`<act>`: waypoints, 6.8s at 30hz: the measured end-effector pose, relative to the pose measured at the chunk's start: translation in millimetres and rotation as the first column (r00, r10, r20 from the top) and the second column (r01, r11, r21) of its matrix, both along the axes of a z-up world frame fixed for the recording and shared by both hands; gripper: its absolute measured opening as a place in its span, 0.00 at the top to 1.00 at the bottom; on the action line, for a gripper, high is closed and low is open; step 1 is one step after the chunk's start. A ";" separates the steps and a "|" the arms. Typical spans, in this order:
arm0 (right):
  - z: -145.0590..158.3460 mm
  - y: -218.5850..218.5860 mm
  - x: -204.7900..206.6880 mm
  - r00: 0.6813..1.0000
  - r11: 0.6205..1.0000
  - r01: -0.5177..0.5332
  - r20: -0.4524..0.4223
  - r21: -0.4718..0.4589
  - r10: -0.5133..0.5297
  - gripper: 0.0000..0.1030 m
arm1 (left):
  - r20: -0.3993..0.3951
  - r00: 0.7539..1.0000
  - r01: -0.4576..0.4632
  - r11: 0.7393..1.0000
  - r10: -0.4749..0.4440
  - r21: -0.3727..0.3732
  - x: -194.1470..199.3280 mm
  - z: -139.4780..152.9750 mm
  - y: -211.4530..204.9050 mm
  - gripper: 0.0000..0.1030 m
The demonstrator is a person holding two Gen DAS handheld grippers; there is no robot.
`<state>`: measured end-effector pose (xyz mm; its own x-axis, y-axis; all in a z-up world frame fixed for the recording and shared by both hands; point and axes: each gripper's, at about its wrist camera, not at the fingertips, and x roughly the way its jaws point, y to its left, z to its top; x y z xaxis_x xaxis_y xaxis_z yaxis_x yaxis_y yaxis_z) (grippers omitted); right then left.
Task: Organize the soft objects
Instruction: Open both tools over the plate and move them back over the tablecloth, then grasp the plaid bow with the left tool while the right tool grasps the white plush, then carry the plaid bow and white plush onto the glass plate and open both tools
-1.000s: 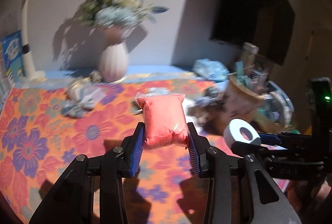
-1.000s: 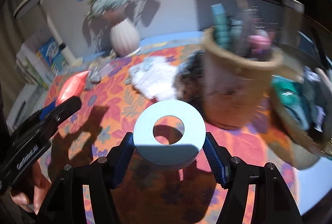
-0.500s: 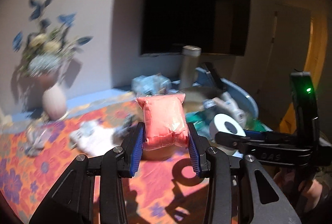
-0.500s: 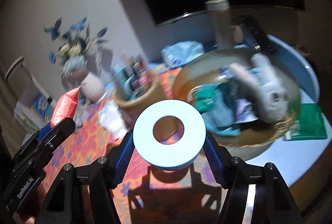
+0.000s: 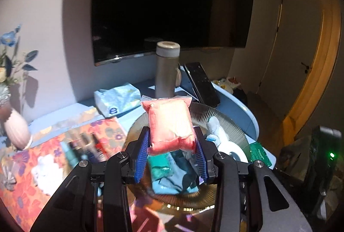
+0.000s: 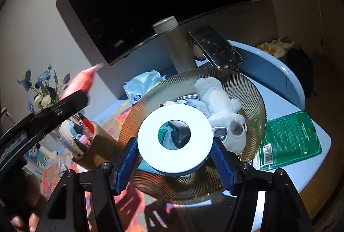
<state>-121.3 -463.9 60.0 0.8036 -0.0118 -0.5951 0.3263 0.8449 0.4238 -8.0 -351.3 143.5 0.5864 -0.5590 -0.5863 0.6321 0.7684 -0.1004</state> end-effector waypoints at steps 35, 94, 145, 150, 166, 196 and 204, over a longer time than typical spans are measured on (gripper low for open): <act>11.2 128.0 4.0 0.974 0.974 -0.225 -0.046 -0.037 0.223 0.15 | 0.102 0.942 -0.321 0.947 0.319 0.010 -26.1 6.7 182.9 0.29; -69.6 348.8 243.5 0.749 0.700 -0.661 -0.297 -0.271 0.592 0.27 | -0.224 0.774 -0.604 0.797 0.593 0.021 137.5 -143.5 431.4 0.79; -86.2 350.7 137.2 0.764 0.770 -0.634 -0.214 -0.074 0.608 0.43 | -0.153 0.817 -0.568 0.821 0.556 -0.052 92.5 -132.7 396.7 0.78; -84.3 307.8 110.7 0.808 0.822 -0.566 -0.247 -0.070 0.535 0.43 | -0.168 0.854 -0.509 0.858 0.493 -0.071 53.0 -133.7 353.3 0.79; -14.7 150.7 28.1 0.957 0.960 -0.276 -0.106 -0.057 0.269 0.43 | -0.053 0.972 -0.234 0.963 0.228 -0.134 -29.8 -57.5 210.6 0.79; 24.6 -52.5 101.2 1.000 1.000 -0.015 -0.005 -0.006 0.015 0.29 | -0.060 0.997 0.052 0.994 -0.046 0.097 19.0 -55.6 -22.6 0.50; 10.0 -58.7 82.7 0.999 0.999 -0.009 -0.034 0.034 0.010 0.29 | -0.035 0.997 0.079 0.992 -0.076 0.096 3.8 -51.9 -17.4 0.38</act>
<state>-38.7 -522.6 70.0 0.7827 0.0162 -0.6222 0.3333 0.8333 0.4410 -4.2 -368.6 91.6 0.5242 -0.5416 -0.6572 0.6879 0.7242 -0.0482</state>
